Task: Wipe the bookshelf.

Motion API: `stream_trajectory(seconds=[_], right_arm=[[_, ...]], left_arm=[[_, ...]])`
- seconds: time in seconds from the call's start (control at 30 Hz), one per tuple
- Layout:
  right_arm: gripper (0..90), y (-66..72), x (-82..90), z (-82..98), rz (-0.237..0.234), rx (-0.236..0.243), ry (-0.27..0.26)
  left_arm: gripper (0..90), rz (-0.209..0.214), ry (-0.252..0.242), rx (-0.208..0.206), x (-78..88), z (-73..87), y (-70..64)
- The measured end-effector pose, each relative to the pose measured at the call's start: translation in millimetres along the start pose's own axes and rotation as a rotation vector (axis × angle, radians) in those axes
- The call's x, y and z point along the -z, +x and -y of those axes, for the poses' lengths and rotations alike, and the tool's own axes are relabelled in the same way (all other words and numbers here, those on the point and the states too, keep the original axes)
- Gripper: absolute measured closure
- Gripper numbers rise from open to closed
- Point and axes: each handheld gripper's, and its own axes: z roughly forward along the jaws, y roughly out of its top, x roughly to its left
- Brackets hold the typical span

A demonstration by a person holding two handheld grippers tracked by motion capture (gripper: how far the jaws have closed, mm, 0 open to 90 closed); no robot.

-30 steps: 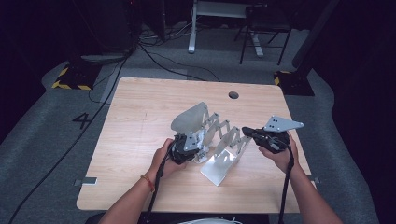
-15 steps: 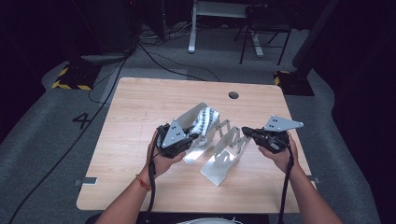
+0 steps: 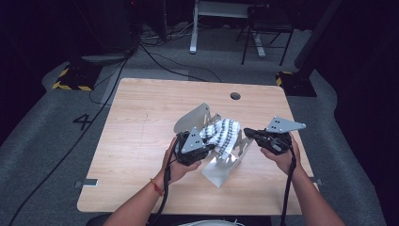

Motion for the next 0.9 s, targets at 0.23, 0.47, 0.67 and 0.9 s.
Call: stream_trajectory(seconds=[0.23, 0.47, 0.67, 0.9], right_arm=[[89.8, 0.6, -0.1, -0.3, 0.003, 0.006, 0.002], [89.8, 0.7, 0.2, -0.3, 0.003, 0.010, 0.004], [89.8, 0.5, 0.4, 0.1, 0.002, 0.010, 0.002], [89.8, 0.9, 0.1, -0.3, 0.005, 0.009, 0.004]], left_arm=[[77.3, -0.040, 0.101, -0.022, -11.2, 17.0, 1.8], [77.2, -0.002, 0.284, -0.011, -44.5, 48.7, -3.5], [77.2, 0.020, 0.259, -0.011, -47.8, 47.7, -5.0], [77.2, 0.017, 0.116, -0.037, -26.3, 21.2, -7.0]])
